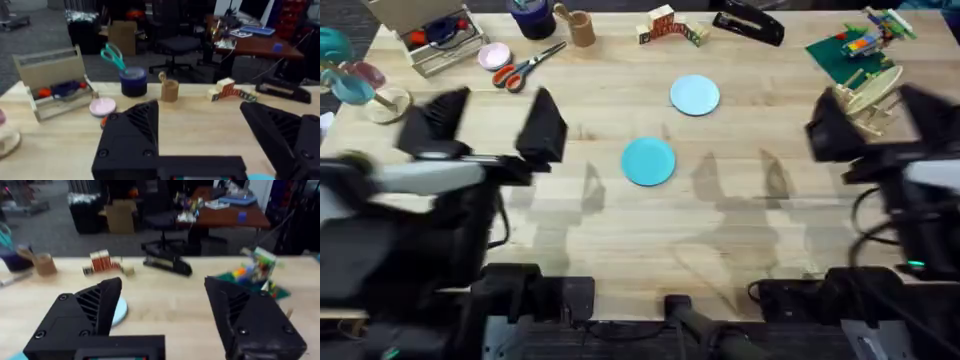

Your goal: Pick up the plates from the table one by one and place each into a slot on the dish rack.

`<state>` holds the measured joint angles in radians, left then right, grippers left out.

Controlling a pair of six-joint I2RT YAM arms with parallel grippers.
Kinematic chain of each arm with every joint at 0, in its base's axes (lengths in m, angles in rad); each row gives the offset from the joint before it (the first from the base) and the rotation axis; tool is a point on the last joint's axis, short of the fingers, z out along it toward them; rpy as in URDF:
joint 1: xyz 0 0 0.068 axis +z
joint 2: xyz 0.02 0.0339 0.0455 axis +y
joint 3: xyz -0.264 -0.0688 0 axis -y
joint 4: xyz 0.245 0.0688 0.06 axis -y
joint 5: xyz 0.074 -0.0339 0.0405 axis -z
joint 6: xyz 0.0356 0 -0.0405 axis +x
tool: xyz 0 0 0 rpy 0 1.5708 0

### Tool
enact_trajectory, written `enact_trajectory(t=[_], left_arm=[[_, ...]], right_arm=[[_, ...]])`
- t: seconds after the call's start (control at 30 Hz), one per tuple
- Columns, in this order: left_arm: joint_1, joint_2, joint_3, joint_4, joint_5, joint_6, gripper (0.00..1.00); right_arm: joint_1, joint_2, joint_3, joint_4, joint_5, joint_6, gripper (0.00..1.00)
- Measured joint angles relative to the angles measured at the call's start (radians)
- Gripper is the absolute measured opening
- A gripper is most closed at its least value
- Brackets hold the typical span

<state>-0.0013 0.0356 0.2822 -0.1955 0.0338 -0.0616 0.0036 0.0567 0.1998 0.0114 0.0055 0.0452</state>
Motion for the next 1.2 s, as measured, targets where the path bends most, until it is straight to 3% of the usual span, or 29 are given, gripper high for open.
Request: enact_trajectory(t=[0.2, 0.47, 0.67, 0.93, 1.2], left_arm=[[0.0, 0.177, 0.254, -0.198, 0.0, -0.003, 0.991], [0.0, 0.554, 0.616, -0.609, 0.024, -0.003, 0.99], [0.0, 0.825, 0.818, -0.814, 0.03, -0.004, 0.993], [0.0, 1.066, 0.918, -0.917, 0.031, -0.004, 0.993], [0.0, 1.117, 0.919, -0.919, 0.031, -0.004, 0.994]], right_arm=[[0.0, 0.175, 0.274, -0.17, -0.001, 0.002, 0.996], [0.0, 0.474, 0.626, -0.527, -0.003, 0.004, 0.996], [0.0, 0.696, 0.808, -0.733, -0.021, 0.004, 0.996], [0.0, 0.918, 0.903, -0.829, -0.048, 0.004, 0.996], [0.0, 0.966, 0.903, -0.834, -0.052, 0.004, 0.995]])
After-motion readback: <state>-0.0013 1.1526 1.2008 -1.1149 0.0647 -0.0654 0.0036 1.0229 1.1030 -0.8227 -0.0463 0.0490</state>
